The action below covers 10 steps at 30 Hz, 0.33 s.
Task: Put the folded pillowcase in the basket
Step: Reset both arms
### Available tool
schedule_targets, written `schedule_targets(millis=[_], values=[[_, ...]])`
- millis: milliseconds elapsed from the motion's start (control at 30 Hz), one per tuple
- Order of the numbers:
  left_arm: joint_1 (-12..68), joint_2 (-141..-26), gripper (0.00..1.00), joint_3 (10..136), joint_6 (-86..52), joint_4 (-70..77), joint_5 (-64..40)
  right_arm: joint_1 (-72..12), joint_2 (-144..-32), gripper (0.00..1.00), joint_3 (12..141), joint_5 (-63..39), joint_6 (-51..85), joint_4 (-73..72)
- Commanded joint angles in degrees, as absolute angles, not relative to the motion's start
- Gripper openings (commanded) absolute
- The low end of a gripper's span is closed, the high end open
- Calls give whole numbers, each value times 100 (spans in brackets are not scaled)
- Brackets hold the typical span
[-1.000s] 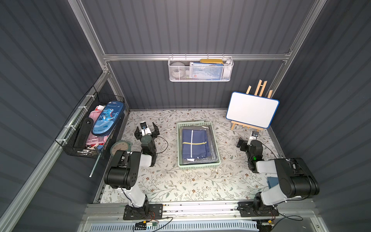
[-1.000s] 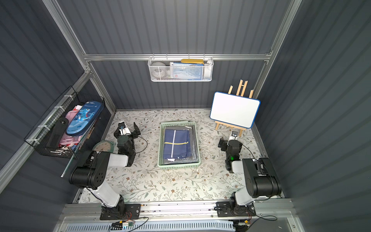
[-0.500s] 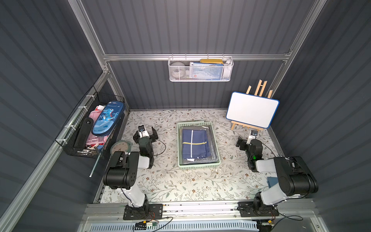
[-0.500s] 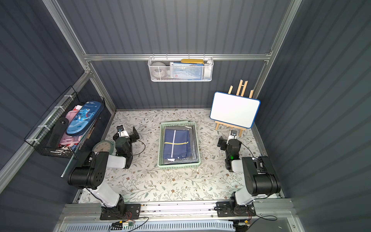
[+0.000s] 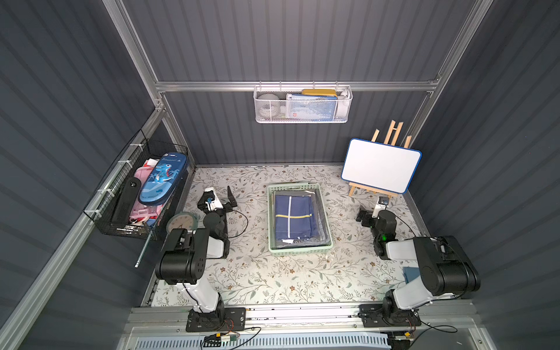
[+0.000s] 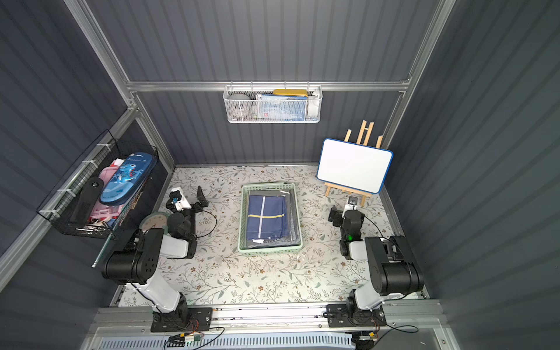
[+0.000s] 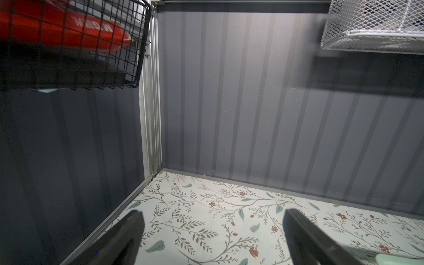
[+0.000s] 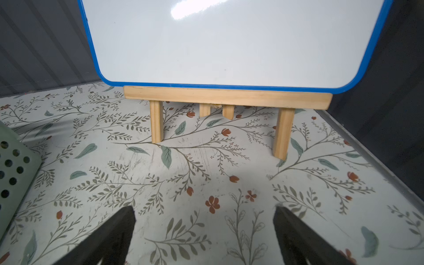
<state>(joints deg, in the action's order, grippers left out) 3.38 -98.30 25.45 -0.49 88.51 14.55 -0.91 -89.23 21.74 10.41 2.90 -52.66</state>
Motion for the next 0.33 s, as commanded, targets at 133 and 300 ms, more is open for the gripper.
schedule_targets(millis=[133, 300], values=[[317, -9773, 99, 2592, -53, 9016, 1380, -92, -8966, 99, 2198, 1049, 291, -5368], [316, -9765, 99, 2593, -53, 9018, 1387, -88, -8968, 99, 2175, 1039, 278, -5414]])
